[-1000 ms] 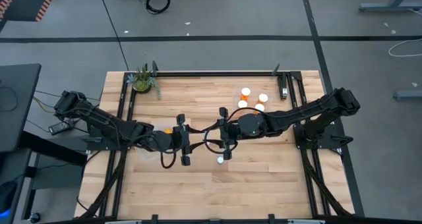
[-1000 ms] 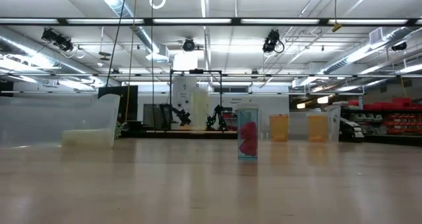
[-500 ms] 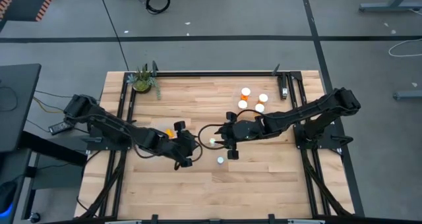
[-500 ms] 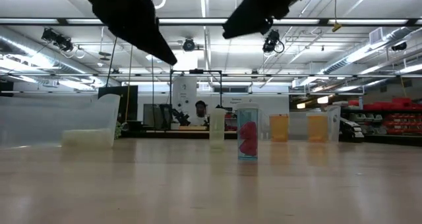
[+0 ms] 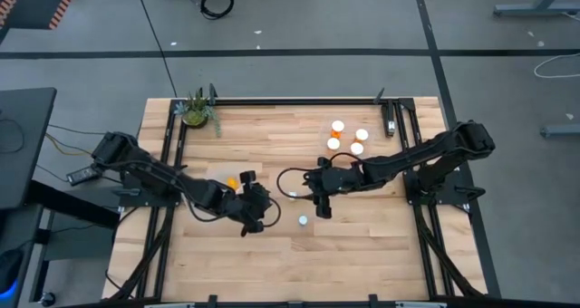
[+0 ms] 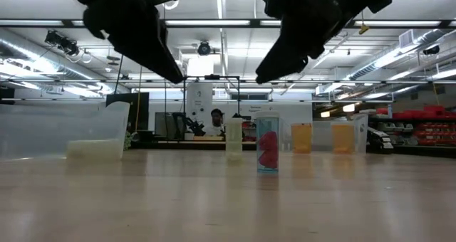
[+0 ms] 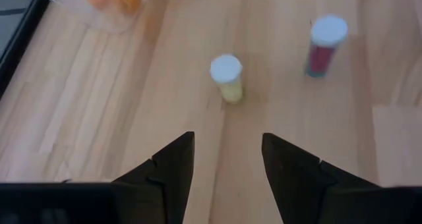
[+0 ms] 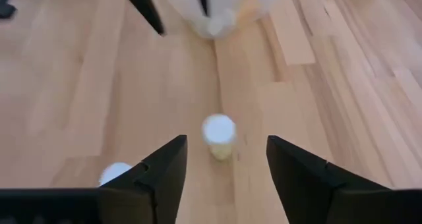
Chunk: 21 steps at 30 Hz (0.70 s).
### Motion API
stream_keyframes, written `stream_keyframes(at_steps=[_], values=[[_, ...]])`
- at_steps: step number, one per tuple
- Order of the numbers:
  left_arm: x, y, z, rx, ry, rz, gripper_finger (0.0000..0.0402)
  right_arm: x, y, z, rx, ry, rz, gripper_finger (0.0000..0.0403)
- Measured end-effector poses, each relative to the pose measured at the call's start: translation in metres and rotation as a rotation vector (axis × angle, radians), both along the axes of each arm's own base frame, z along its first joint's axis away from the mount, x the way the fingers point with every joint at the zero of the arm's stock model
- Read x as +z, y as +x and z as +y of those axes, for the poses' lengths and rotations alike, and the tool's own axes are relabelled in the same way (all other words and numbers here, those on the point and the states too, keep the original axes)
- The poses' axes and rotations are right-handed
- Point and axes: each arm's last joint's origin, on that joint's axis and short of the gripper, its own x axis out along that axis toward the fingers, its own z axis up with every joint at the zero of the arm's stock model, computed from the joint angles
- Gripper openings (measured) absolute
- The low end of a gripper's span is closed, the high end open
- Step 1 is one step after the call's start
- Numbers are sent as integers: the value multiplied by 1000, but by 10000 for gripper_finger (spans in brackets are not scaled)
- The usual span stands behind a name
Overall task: Pick and place medicine bottles into bin by pill shape (circle, oval)
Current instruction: Adjust the small orange pill bottle in the left transparent bin
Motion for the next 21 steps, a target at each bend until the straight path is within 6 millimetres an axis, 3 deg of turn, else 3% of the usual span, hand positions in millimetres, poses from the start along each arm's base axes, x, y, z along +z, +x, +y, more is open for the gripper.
stream_keyframes(at_steps=[9, 21], values=[[7, -17, -4, -31, 22, 62, 172, -19, 18, -8, -43, 4, 60, 241], [25, -39, 4, -16, 43, 94, 171, -2, 42, -13, 6, 26, 34, 242]])
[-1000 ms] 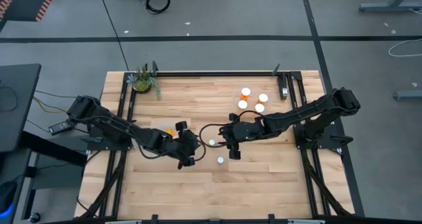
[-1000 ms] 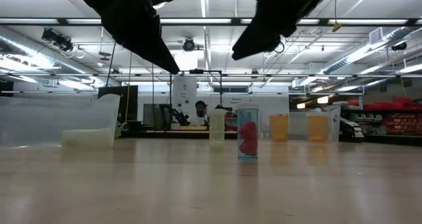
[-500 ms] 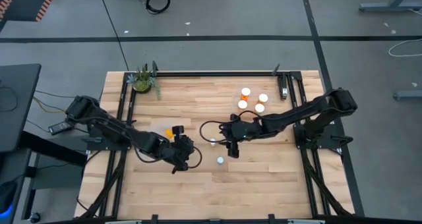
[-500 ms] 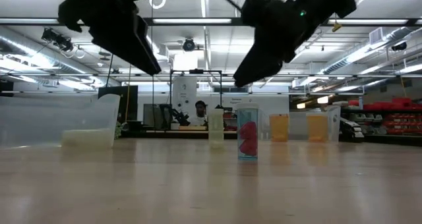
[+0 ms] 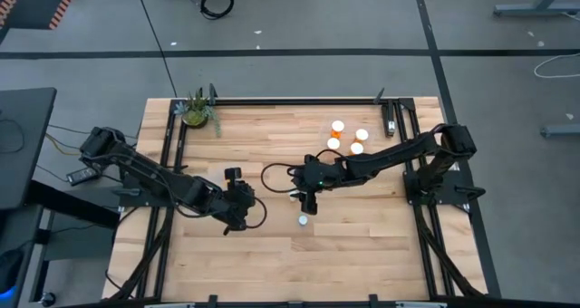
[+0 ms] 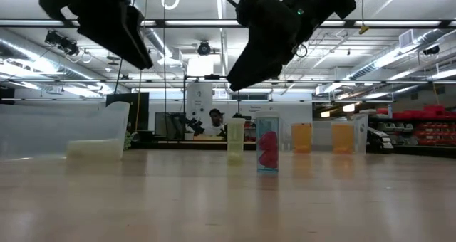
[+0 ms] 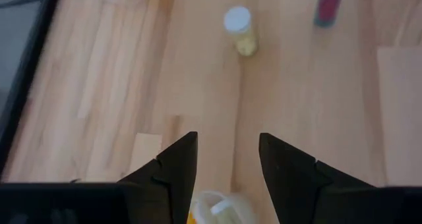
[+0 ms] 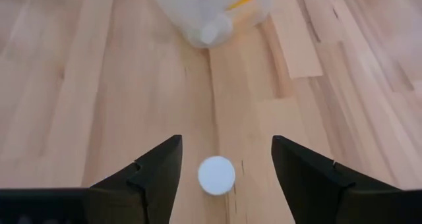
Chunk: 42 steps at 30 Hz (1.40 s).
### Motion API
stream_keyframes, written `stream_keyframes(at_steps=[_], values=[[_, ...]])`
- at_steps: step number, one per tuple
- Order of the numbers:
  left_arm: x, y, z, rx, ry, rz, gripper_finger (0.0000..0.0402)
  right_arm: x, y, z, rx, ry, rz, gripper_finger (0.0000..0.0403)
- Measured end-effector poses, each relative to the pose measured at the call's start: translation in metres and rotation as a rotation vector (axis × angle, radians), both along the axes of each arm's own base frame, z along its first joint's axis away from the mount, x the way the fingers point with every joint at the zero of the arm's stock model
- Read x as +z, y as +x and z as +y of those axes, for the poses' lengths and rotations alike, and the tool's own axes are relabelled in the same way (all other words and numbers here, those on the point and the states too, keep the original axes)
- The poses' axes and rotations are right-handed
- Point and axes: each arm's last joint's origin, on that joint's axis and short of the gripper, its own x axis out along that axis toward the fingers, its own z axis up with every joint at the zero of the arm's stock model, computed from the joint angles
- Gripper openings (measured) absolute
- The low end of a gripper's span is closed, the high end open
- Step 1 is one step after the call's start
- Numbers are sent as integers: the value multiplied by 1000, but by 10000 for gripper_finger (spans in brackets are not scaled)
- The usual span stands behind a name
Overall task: Pick and place medicine bottles into bin by pill shape (circle, oval)
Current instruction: Adjust the small orange pill bottle in the left transparent bin
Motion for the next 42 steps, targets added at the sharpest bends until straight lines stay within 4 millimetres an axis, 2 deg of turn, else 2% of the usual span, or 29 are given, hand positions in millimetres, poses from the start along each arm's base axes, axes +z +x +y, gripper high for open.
stream_keyframes(at_steps=[3, 9, 15, 19, 26, 29, 32, 36, 42], values=[[-1, 2, 1, 20, 15, -30, 171, 7, 3, 0, 16, 1, -13, 242], [-27, -8, 5, 34, -1, 10, 171, 12, 6, -1, 23, -8, -28, 242], [-15, -20, 8, 85, -90, -33, 171, 11, 5, -1, 15, 1, -25, 242], [-7, -32, 15, 181, -152, -40, 171, 11, 5, -1, 15, 2, -25, 242], [-14, -52, 34, 425, -147, 112, 171, 7, 1, -1, 14, -3, 33, 242], [-22, -49, 40, 458, -156, 198, 171, 3, -3, -2, 14, -9, 89, 242], [-29, -43, 47, 413, -124, 285, 171, 1, -7, -1, 18, -14, 138, 242], [-40, -36, 55, 230, 3, 444, 171, 6, -16, 6, 37, -24, 175, 242], [-53, -25, 56, -31, 132, 584, 171, 32, -34, 23, 43, -76, 122, 242]])
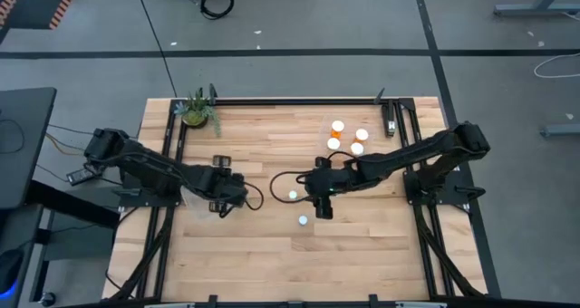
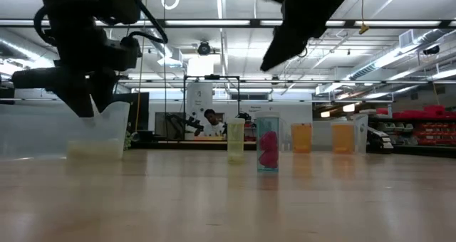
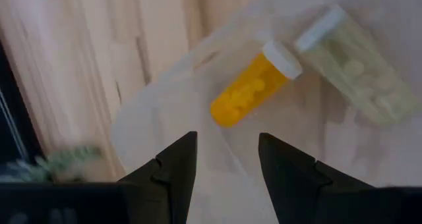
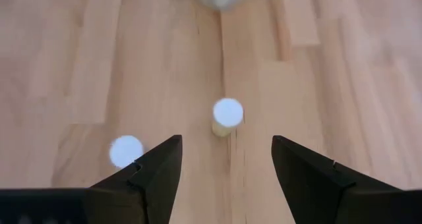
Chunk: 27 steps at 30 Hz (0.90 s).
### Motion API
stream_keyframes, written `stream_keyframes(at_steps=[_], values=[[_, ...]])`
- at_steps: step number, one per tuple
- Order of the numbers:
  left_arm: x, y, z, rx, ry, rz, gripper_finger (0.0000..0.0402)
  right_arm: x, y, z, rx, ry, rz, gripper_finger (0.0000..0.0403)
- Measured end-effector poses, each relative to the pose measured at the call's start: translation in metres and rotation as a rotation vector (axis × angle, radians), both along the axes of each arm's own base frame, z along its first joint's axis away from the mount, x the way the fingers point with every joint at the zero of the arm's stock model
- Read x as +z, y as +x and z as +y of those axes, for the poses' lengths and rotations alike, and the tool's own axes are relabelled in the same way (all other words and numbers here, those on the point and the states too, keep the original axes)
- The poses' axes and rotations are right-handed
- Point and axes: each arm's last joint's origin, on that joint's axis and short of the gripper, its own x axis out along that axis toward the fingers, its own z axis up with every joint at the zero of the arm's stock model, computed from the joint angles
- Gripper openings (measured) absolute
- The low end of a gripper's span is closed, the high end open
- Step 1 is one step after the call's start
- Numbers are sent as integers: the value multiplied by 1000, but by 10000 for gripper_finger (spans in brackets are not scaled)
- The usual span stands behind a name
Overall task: Pick and place medicine bottles into bin by pill shape (circle, oval)
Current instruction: Adjust the small orange pill bottle in the left transparent bin
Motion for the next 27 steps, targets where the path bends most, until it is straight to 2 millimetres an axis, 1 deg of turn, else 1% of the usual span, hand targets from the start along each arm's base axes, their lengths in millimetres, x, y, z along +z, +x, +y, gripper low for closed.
stream_keyframes(at_steps=[6, 11, 15, 23, 27], values=[[-17, 6, -1, -207, 49, 170, 172, 31, -20, 14, 2, -39, -111, 242], [-26, 14, -2, -303, 94, 199, 172, 46, -32, 19, -7, -38, -164, 241], [-29, 18, -1, -328, 88, 195, 172, 50, -35, 20, -15, -45, -177, 241], [-35, 22, 14, -304, -9, 242, 172, 49, -35, 20, -16, -45, -171, 241], [-36, 23, 19, -299, -30, 250, 172, 49, -35, 20, -16, -45, -171, 241]])
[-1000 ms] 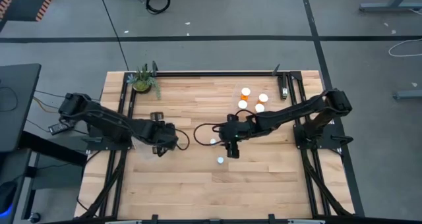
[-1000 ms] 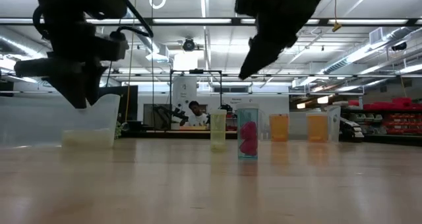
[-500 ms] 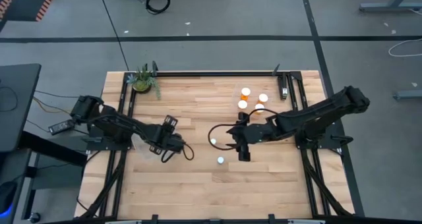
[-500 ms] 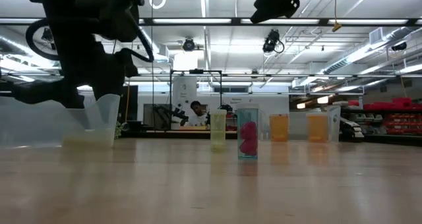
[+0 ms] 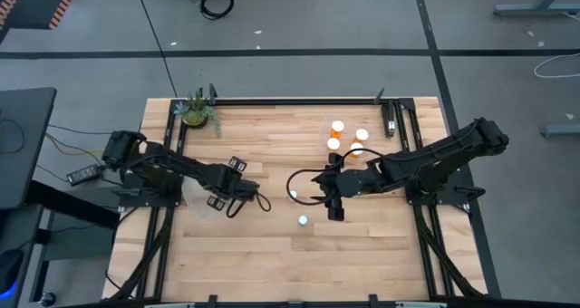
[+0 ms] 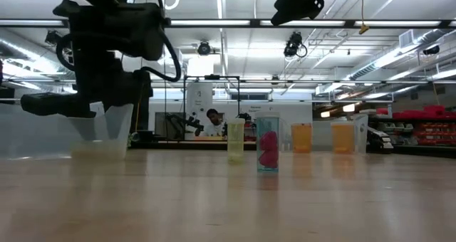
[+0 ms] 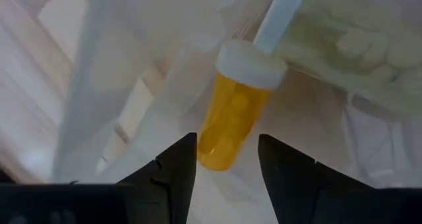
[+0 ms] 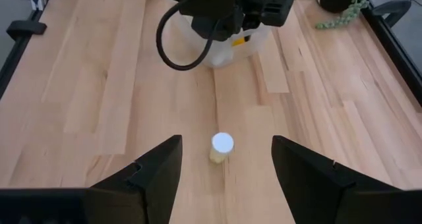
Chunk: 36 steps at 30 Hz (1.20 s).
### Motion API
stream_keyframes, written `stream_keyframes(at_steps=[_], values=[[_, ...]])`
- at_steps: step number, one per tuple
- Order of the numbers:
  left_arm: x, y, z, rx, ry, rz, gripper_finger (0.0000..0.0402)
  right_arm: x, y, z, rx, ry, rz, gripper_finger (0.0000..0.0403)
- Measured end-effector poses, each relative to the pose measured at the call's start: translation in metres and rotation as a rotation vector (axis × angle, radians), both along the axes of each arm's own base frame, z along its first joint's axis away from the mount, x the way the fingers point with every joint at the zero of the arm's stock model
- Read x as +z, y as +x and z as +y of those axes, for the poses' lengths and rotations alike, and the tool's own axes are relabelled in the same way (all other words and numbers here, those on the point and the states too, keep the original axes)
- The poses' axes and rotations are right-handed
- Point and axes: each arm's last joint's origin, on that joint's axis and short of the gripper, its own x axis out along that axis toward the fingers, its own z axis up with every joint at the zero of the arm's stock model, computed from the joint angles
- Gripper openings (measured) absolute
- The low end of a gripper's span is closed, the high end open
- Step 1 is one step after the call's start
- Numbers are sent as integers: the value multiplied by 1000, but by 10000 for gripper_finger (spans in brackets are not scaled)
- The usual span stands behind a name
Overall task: Pick and place medicine bottles into bin by pill shape (circle, oval)
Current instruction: Adjust the small orange pill bottle in the left transparent bin
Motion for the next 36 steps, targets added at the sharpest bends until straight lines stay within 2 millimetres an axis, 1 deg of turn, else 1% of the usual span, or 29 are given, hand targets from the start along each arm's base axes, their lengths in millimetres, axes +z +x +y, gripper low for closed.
stream_keyframes(at_steps=[7, 13, 15, 21, 24, 26, 31, 36], values=[[-1, 0, 4, 30, -91, 16, 172, 0, 0, 0, 0, 0, 0, 241], [-1, 0, 3, 57, -94, 4, 167, 0, 0, 0, 0, 0, 0, 241], [-1, 0, 3, 68, -94, 1, 154, 0, 0, 0, 0, 0, 0, 241], [-1, 0, 3, 97, -93, -9, 93, 0, 0, 0, 0, 0, 0, 241], [-1, 0, 3, 104, -93, -11, 78, 0, 0, 0, 1, 0, 0, 241], [-1, 0, 3, 111, -92, -12, 81, 0, 0, 0, 0, 0, 0, 241], [1, -5, 4, 169, -83, 29, 105, 0, 0, 0, 0, 0, 0, 241], [12, -7, 4, 250, -62, 74, 101, 0, 0, 0, 0, 0, 1, 241]])
